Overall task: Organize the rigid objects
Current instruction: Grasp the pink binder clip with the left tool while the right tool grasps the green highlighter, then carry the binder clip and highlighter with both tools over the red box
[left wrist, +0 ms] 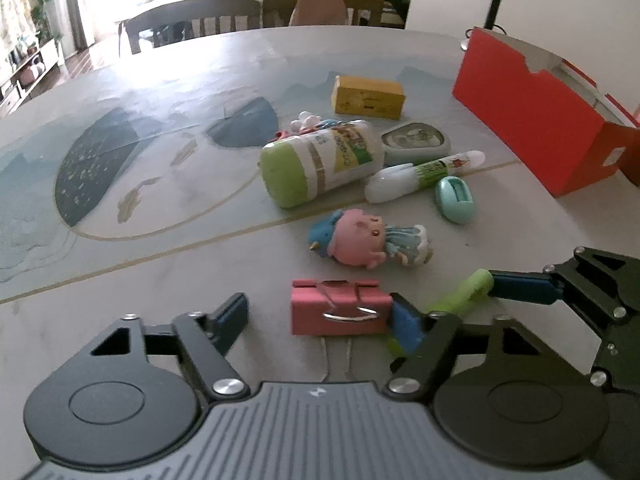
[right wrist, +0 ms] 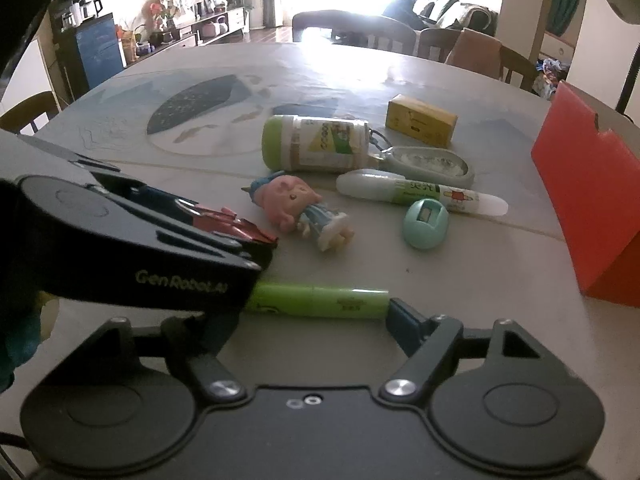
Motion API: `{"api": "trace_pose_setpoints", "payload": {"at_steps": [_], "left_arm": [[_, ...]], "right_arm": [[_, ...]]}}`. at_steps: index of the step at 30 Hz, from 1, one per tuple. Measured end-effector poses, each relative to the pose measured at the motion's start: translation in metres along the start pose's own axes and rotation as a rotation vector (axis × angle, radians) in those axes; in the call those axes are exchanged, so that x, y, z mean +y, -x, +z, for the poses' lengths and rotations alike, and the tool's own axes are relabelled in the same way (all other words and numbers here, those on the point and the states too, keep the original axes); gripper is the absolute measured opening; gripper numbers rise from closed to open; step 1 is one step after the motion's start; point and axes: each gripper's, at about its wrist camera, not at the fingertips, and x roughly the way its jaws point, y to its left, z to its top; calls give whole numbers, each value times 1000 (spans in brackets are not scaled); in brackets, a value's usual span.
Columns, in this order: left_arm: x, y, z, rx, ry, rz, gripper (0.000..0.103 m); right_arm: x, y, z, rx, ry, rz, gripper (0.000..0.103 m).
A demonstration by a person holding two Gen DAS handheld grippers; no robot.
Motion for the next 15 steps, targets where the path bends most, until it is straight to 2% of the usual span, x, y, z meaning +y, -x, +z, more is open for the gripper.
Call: {"api": "trace_pose_setpoints", "payload": {"at_steps": [4, 15], "left_arm": [[-3, 2, 1, -5, -12, -9, 50], [2, 9, 3, 2, 34, -27, 49]], "right_arm": [[-4, 2, -1, 3, -6, -3, 79], [-34, 30, -2, -12, -70, -20, 79]]}}
